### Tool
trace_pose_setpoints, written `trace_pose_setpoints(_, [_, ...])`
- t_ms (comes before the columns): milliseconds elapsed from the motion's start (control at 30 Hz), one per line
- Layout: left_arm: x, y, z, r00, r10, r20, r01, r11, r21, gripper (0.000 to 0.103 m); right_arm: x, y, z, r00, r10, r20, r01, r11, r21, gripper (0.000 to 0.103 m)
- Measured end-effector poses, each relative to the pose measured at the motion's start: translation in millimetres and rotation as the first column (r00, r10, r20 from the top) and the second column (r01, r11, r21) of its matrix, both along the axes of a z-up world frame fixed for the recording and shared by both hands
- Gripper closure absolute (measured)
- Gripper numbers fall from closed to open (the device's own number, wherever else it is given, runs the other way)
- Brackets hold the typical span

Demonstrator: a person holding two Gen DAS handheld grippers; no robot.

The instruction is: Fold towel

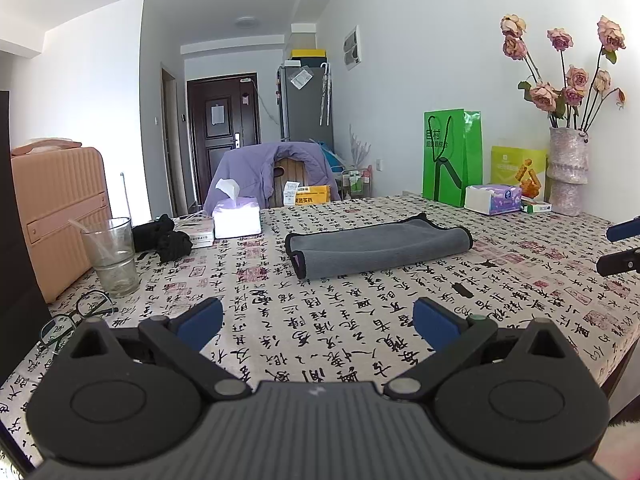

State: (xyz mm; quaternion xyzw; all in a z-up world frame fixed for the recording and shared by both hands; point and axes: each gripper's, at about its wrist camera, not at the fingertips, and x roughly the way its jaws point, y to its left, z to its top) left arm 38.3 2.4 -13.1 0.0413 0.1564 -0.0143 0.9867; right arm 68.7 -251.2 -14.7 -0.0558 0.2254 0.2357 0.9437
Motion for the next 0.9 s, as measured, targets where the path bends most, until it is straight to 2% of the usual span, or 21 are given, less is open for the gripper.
trace_pose_setpoints(900, [-1.3,-8.6,1.7,1.000,-0.010,-0.006,0.010,1.000,0.007,0.000,-1.0,1.4,1.5,1.000,0.025,0.007,-0.025,1.000,0.012,0.000])
